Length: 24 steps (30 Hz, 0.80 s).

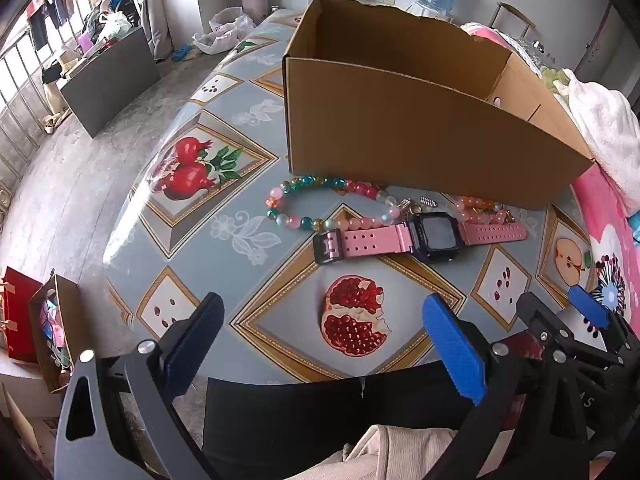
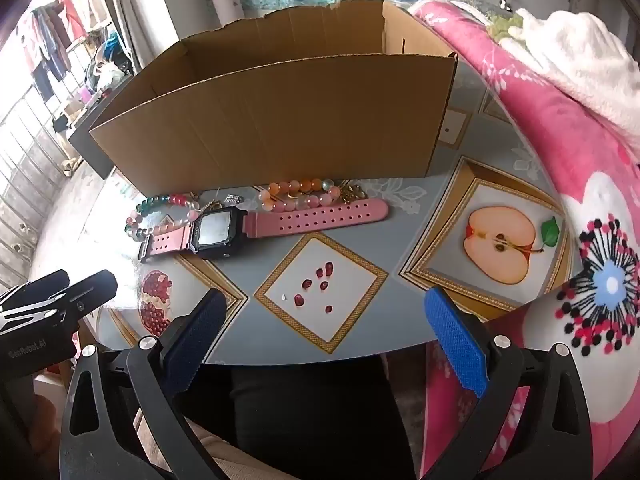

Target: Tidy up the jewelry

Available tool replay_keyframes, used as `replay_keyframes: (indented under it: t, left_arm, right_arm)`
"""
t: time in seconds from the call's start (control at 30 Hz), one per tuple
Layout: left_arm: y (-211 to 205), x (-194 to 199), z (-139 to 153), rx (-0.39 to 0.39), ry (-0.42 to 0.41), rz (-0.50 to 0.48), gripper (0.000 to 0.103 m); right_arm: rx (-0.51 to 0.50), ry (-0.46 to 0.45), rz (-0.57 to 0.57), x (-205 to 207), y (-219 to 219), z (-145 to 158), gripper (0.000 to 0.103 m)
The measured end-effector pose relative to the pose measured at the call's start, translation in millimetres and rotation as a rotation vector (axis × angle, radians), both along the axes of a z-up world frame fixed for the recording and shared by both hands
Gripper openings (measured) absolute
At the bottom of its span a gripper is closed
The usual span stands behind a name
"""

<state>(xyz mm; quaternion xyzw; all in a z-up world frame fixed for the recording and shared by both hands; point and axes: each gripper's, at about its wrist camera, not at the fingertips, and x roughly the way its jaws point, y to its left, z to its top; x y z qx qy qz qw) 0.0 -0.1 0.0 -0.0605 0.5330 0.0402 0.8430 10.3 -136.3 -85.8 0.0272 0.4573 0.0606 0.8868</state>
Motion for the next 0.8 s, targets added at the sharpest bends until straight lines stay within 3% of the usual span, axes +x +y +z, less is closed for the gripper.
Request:
replay_keyframes:
  t: [0.8]
  left_arm:
    - [0.2,-1.1,-0.8,-0.005,0.004,-0.001,0.098]
  right_arm:
    - [-0.001,-0.002,0.000,-2.2,1.3,2.7,0.095]
